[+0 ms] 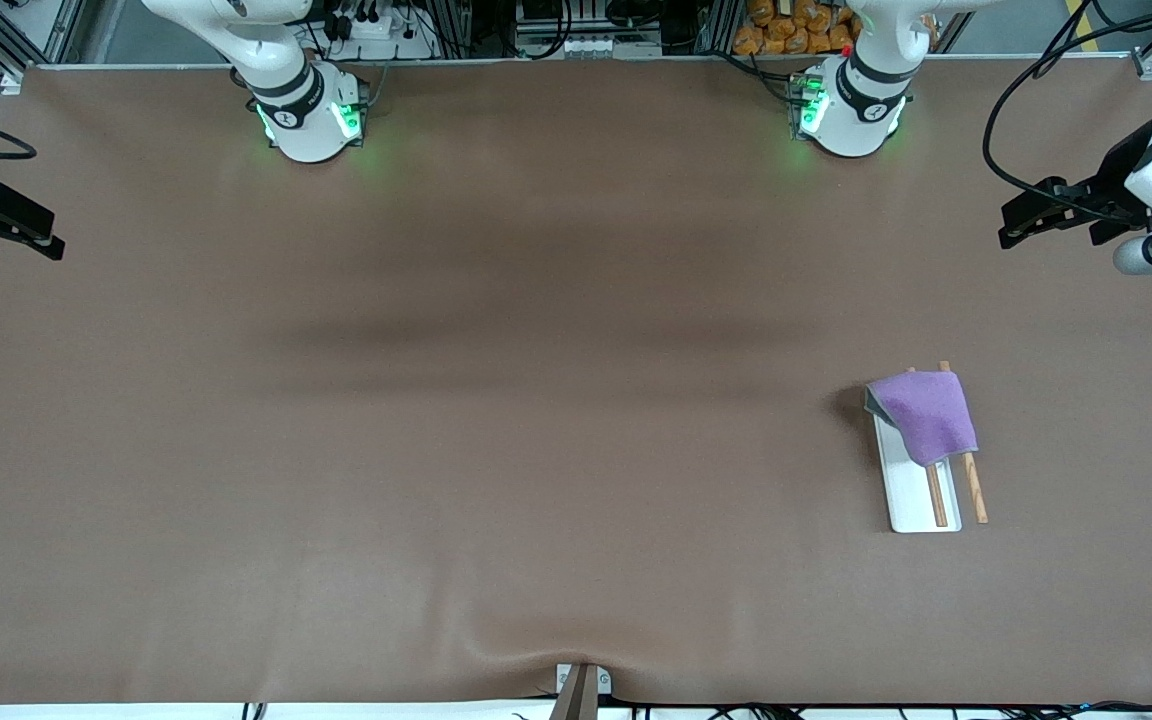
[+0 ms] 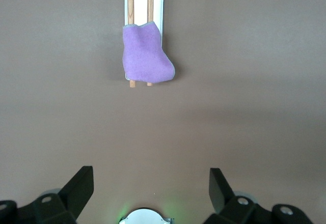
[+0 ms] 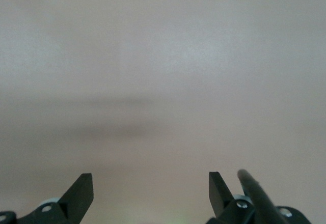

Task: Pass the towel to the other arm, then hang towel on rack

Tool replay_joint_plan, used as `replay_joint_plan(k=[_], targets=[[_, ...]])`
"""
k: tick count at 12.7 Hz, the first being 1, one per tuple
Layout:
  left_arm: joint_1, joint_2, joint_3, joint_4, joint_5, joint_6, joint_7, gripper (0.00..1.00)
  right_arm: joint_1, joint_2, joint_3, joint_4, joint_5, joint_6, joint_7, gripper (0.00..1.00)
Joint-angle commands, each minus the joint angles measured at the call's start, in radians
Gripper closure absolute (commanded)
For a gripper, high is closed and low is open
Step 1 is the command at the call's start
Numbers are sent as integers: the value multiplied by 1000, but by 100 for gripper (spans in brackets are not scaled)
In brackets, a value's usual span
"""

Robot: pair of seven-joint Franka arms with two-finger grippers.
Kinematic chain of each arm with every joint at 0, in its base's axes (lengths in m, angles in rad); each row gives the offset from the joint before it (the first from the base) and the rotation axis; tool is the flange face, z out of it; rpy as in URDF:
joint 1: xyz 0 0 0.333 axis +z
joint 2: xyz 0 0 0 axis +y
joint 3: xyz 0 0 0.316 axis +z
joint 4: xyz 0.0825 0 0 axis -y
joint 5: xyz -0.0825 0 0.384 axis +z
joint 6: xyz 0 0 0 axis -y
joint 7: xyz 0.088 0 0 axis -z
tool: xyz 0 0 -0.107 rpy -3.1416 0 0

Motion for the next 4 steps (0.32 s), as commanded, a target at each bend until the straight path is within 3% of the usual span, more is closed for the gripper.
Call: replay_joint_plan(k=[1,4], targets=[[5,-11,6,19,5,3,-9,0,-11,-20,4,-17,4,3,-8,0],[7,14,9,52,8,2,-14,0,-11,-22,4,-17,4,3,1,0]])
